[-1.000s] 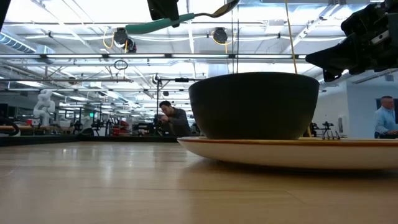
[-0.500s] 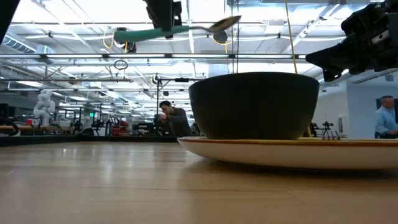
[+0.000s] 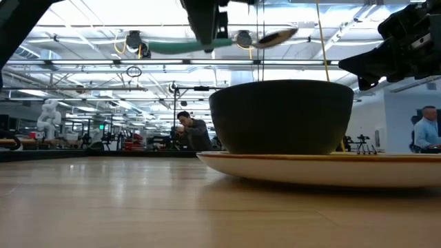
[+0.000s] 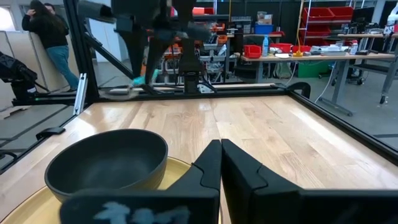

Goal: Set table place
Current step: Put the blue spoon in the black bowl on the yellow plate

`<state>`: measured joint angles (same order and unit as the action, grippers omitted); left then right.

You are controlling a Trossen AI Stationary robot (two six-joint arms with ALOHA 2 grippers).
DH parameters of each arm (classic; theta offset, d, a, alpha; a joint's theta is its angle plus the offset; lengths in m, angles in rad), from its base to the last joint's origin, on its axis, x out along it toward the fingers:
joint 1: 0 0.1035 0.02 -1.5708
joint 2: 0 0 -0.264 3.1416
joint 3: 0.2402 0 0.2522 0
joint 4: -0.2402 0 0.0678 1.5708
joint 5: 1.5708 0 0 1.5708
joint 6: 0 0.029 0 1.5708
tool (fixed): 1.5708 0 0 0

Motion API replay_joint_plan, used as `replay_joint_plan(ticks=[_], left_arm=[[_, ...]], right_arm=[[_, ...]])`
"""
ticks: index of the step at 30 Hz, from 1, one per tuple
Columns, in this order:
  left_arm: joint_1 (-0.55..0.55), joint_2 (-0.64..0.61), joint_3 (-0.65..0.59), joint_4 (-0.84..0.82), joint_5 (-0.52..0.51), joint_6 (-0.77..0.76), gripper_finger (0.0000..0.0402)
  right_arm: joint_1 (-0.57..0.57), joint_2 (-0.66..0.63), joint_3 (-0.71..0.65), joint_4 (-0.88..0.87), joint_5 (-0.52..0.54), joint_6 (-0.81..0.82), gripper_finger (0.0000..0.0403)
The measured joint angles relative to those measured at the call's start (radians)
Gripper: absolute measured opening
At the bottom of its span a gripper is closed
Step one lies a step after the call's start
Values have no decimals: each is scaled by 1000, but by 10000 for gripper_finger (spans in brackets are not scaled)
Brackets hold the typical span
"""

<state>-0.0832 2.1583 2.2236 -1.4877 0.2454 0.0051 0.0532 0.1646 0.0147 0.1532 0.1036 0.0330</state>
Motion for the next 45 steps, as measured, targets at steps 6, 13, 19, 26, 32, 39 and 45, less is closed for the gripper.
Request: replay_joint_plan(ticks=[6, 13, 19, 26, 32, 39, 45], left_arm=[[4, 34, 0, -15, 13, 2, 45], [3, 42, 0, -11, 17, -3, 45], [-6, 64, -1, -79, -52, 20, 45], [-6, 66, -6, -83, -91, 31, 45], [-29, 66, -6, -83, -91, 40, 45], [-72, 104, -6, -85, -159, 9, 45], [-68, 156, -8, -83, -206, -8, 45]], right_arm=[[0, 4, 0, -1, 0, 0, 0], [0, 5, 0, 0, 0, 0, 0], [0, 5, 0, 0, 0, 7, 0], [0, 5, 0, 5, 0, 8, 0], [0, 5, 0, 5, 0, 6, 0], [0, 5, 0, 6, 0, 5, 0], [0, 5, 0, 8, 0, 7, 0]])
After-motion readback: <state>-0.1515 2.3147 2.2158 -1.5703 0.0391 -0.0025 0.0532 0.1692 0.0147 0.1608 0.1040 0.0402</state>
